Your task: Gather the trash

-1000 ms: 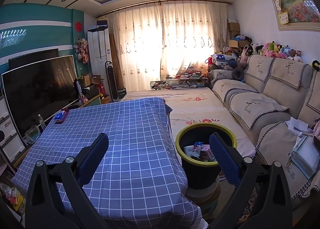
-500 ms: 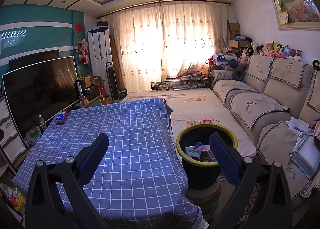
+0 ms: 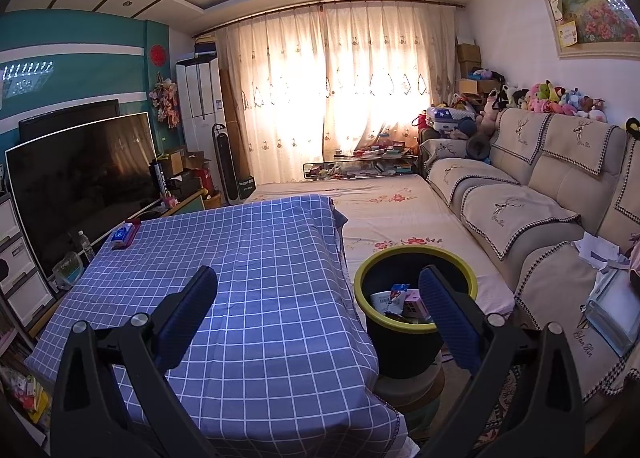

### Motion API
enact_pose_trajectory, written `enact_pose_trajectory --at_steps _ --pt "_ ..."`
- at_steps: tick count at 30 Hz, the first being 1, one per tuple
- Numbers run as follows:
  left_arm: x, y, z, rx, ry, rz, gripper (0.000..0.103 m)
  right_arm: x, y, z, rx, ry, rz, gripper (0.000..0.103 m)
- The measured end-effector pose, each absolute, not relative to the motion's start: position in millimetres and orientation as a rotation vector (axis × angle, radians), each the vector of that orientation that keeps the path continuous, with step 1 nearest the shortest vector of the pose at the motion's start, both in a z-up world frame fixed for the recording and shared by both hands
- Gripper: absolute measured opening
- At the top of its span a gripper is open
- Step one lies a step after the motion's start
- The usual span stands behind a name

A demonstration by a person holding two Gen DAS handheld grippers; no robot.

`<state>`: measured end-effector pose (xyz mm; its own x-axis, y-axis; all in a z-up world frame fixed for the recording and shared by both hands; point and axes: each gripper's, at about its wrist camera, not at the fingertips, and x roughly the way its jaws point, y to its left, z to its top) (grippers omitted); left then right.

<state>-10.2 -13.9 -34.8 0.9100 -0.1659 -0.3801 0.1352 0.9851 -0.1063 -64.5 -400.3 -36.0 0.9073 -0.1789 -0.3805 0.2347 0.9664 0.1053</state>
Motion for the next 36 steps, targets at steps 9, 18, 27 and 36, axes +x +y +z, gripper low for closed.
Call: enact_pose_trajectory --at_steps 9,18,27,36 --pt "-10.6 -12.5 -33.2 -0.078 0.396 -0.153 0.098 -62.0 -399.2 -37.9 0.153 0.382 -0.212 0.096" --pt "-9.5 -12.3 -35.3 -0.075 0.4 -0.152 0.098 -60.2 -398.4 -40.1 0.155 0.384 -0.211 0.096" --pt "-8.7 -11.2 -36.5 -0.077 0.399 -0.154 0.098 -59.8 -400.8 -41.0 0.157 0.387 -0.209 0.096" --pt "-7.1 -11.9 -36.9 -0.077 0.402 -0.153 0.098 -58.2 -400.2 -43.8 0.158 0.389 -0.208 0.096"
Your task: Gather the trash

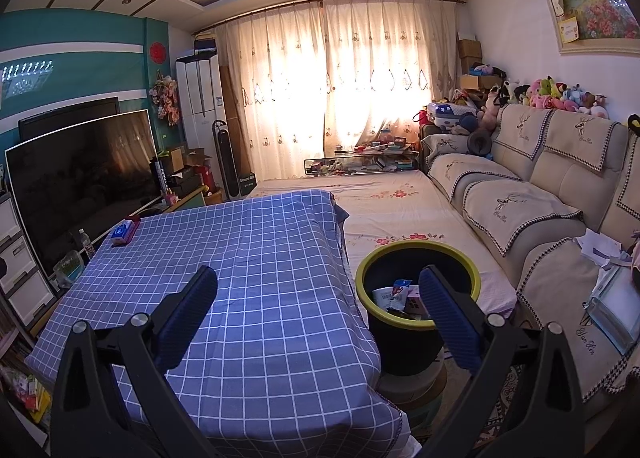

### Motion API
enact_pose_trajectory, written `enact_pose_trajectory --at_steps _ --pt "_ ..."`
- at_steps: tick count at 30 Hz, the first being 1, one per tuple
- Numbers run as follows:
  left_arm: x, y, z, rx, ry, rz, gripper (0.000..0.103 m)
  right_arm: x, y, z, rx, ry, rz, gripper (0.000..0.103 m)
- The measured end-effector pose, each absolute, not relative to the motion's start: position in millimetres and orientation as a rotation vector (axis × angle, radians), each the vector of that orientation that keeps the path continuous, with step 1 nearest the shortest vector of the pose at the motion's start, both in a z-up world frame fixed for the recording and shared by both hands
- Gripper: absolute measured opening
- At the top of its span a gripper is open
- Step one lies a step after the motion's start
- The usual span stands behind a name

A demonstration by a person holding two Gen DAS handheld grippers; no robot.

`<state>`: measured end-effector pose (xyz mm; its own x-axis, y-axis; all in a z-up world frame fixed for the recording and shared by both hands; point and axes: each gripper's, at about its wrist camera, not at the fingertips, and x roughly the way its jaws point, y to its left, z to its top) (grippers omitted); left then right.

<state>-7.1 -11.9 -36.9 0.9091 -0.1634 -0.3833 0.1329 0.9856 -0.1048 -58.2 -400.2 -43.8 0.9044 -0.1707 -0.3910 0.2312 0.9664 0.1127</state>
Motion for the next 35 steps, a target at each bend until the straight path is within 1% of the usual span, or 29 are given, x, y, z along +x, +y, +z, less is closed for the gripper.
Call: enact_pose_trajectory --at_steps 19,24,29,35 --pt "0.0 -18.9 -43.7 -0.073 0.427 -0.141 0.098 -56.1 -399.9 -49.8 0.161 0.395 -0.204 0.096" --pt "14.7 -18.3 -48.8 -0.081 0.446 -0.152 0.098 -50.1 -399.7 -48.1 0.16 0.396 -0.195 0.096" --pt "61.5 -20.5 -61.9 -0.068 0.517 -0.157 0.098 -16.4 -392.7 -47.3 0.137 0.434 -0.142 0.096" --pt "165.9 -14.7 -91.1 -0.04 0.627 -0.131 0.098 69.3 -376.2 -46.4 0.113 0.51 -0.059 0.096"
